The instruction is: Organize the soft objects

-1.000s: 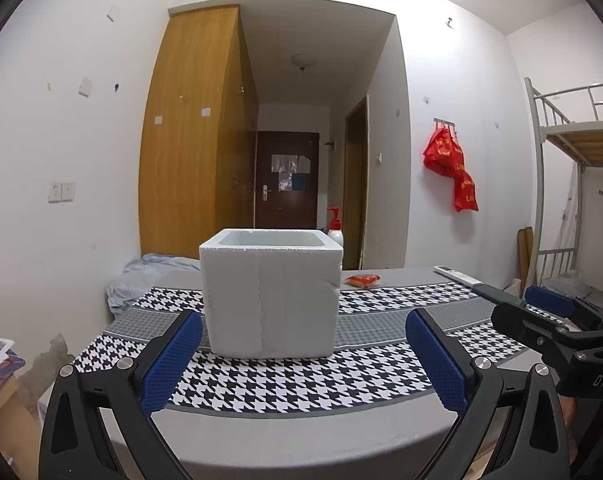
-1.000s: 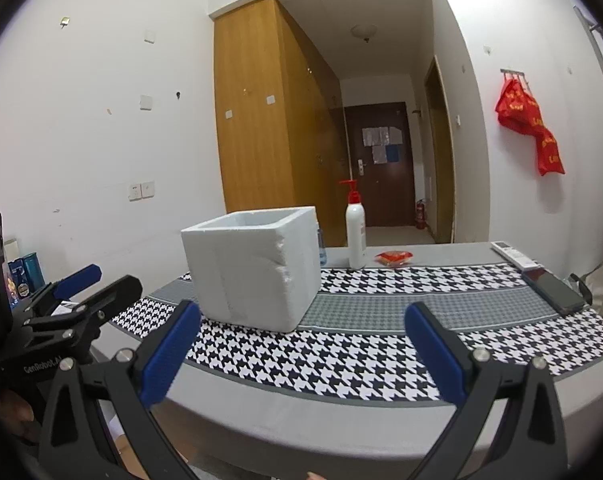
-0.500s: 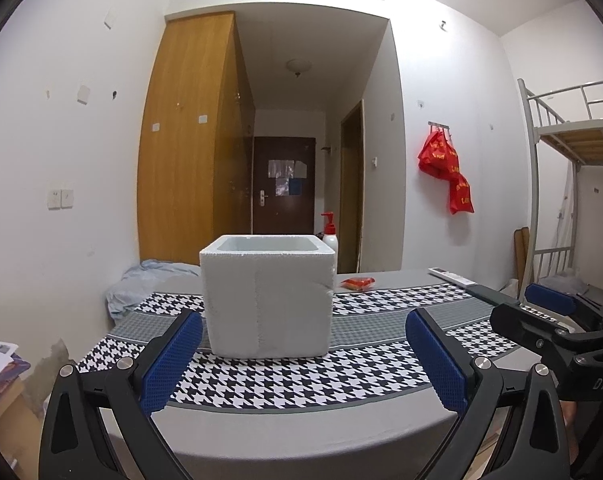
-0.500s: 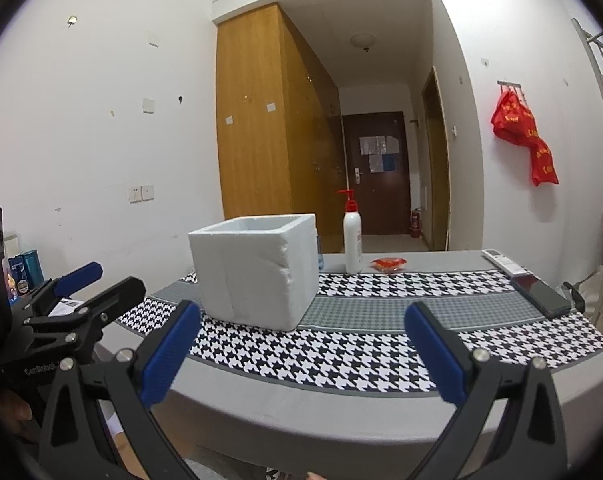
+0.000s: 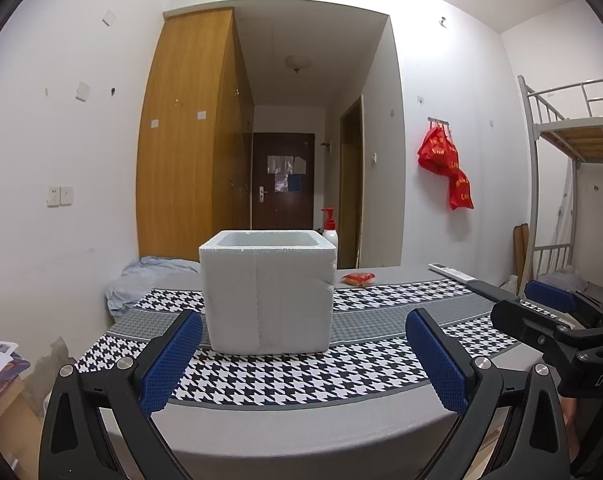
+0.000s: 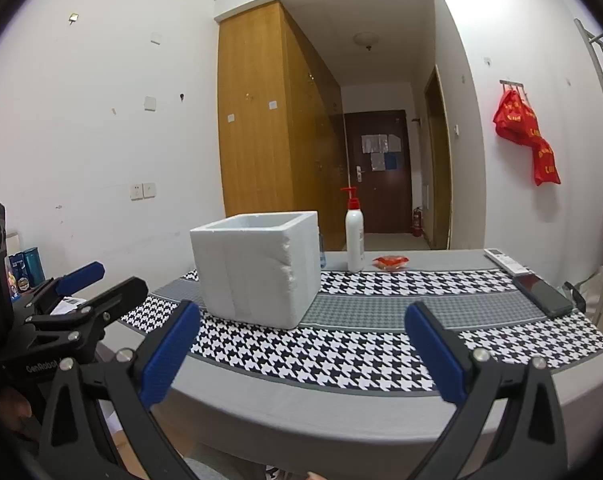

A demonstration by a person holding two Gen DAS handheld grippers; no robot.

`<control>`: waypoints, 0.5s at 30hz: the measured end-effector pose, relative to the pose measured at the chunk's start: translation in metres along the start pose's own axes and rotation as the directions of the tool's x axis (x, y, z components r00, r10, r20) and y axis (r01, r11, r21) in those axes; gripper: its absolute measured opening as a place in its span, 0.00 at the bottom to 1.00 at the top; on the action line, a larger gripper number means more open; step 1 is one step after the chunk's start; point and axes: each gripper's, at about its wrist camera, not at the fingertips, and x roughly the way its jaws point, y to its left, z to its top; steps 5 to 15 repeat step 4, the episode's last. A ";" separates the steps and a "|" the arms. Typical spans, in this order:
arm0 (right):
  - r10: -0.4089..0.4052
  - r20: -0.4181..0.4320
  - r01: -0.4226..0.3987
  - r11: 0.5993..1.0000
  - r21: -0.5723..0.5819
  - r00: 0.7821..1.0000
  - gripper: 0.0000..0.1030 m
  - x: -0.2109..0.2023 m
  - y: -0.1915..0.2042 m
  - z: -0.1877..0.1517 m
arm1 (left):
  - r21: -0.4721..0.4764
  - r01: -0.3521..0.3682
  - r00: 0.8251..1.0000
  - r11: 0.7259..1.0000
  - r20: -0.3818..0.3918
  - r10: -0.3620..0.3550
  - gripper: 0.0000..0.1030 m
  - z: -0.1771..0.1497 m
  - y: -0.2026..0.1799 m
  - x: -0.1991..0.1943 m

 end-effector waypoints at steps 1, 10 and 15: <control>0.001 -0.001 -0.001 1.000 0.000 1.000 1.00 0.000 0.001 0.000 | 0.000 0.001 1.000 1.000 -0.001 -0.001 0.99 0.000 0.000 0.000; 0.001 -0.001 -0.001 1.000 -0.001 1.000 1.00 0.000 0.001 0.000 | 0.003 0.007 1.000 1.000 -0.002 -0.007 0.99 0.001 -0.001 -0.001; 0.001 -0.001 -0.001 1.000 -0.001 1.000 1.00 0.000 0.001 0.000 | 0.003 0.007 1.000 1.000 -0.002 -0.007 0.99 0.001 -0.001 -0.001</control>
